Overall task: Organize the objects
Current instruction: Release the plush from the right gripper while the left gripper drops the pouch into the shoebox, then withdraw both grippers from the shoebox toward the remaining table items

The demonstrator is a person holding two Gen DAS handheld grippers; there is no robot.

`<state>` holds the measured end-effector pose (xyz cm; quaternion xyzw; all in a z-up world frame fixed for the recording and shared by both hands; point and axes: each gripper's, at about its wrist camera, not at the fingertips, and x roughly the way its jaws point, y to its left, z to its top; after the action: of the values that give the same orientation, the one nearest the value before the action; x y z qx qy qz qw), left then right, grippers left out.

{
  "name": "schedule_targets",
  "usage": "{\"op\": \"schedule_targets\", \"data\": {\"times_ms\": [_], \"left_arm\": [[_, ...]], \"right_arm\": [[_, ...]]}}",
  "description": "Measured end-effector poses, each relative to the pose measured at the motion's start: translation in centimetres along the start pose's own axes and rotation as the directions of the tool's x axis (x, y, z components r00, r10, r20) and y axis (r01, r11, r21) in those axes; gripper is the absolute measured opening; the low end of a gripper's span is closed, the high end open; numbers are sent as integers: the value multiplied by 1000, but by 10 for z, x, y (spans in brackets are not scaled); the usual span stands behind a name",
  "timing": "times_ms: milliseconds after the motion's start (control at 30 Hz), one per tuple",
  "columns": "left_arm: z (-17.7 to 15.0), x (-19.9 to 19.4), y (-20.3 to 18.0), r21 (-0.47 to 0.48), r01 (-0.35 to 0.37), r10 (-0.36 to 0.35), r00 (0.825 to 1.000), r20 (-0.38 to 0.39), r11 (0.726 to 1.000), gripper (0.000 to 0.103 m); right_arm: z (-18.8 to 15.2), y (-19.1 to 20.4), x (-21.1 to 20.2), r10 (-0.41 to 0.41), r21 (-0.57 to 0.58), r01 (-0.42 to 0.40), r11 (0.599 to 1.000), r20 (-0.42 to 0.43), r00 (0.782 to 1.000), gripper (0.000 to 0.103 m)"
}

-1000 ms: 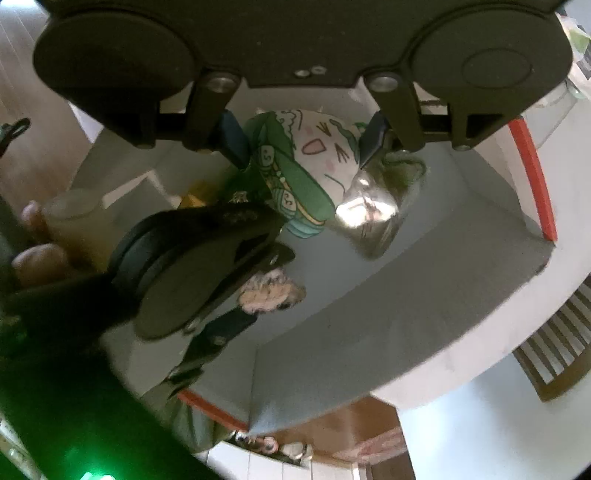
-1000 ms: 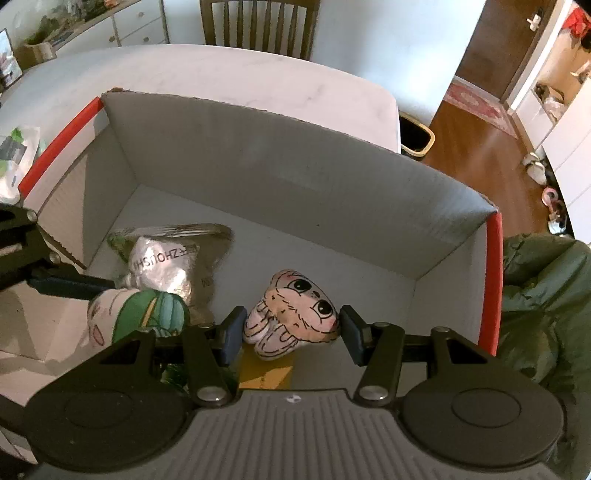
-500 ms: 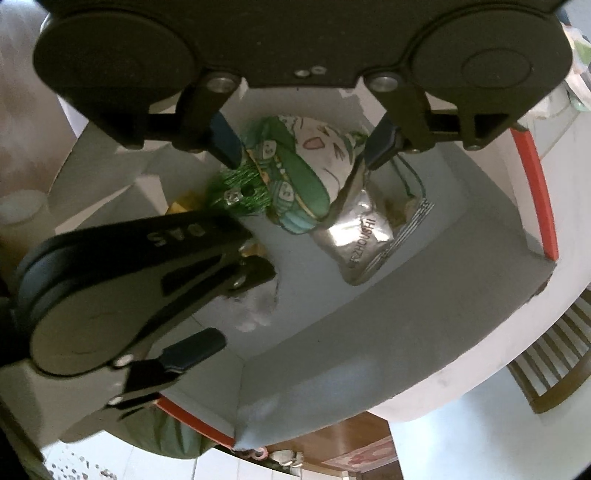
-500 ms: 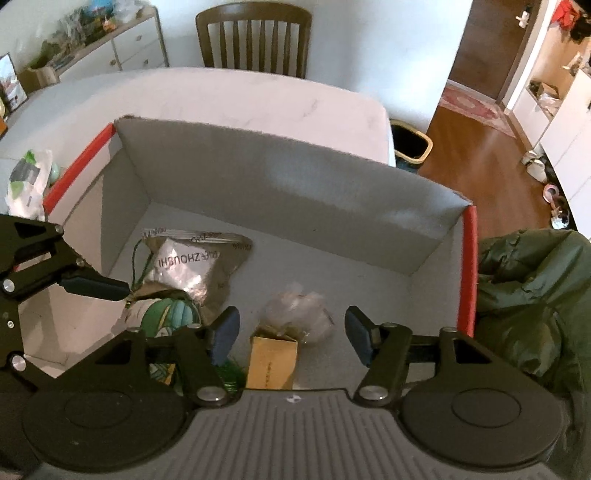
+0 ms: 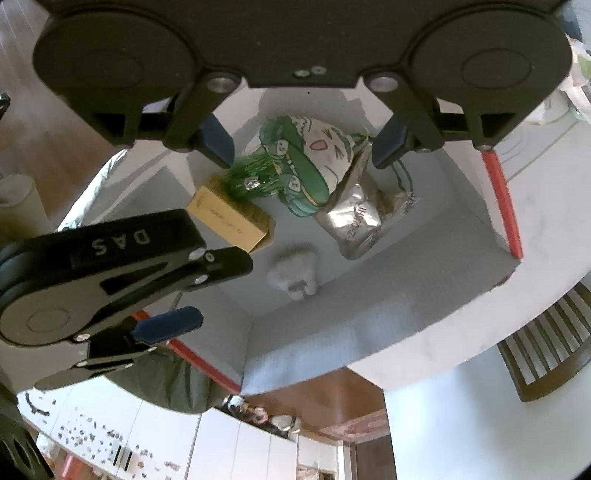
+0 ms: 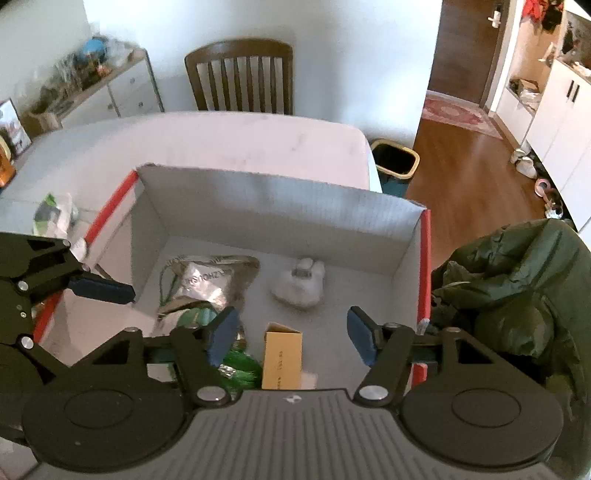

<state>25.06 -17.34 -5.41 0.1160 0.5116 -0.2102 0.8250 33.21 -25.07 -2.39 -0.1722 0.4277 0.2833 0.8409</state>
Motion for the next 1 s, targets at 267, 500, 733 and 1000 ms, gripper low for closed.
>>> {"op": "schedule_targets", "data": {"times_ms": [267, 500, 733, 1000], "left_arm": [[-10, -15, 6, -26, 35, -33, 997, 64, 999, 81], [-22, -40, 11, -30, 22, -16, 986, 164, 999, 81], [-43, -78, 20, -33, 13, -5, 971, 239, 999, 85], [-69, -109, 41, -69, 19, 2, 956, 292, 997, 88]], "right_arm": [[-9, 9, -36, 31, 47, -34, 998, 60, 998, 66], [-15, 26, -68, 42, 60, -49, 997, 119, 992, 66], [-22, 51, -93, 51, 57, -62, 996, 168, 984, 66], [-33, 88, -111, 61, 58, -75, 995, 212, 975, 73]]}}
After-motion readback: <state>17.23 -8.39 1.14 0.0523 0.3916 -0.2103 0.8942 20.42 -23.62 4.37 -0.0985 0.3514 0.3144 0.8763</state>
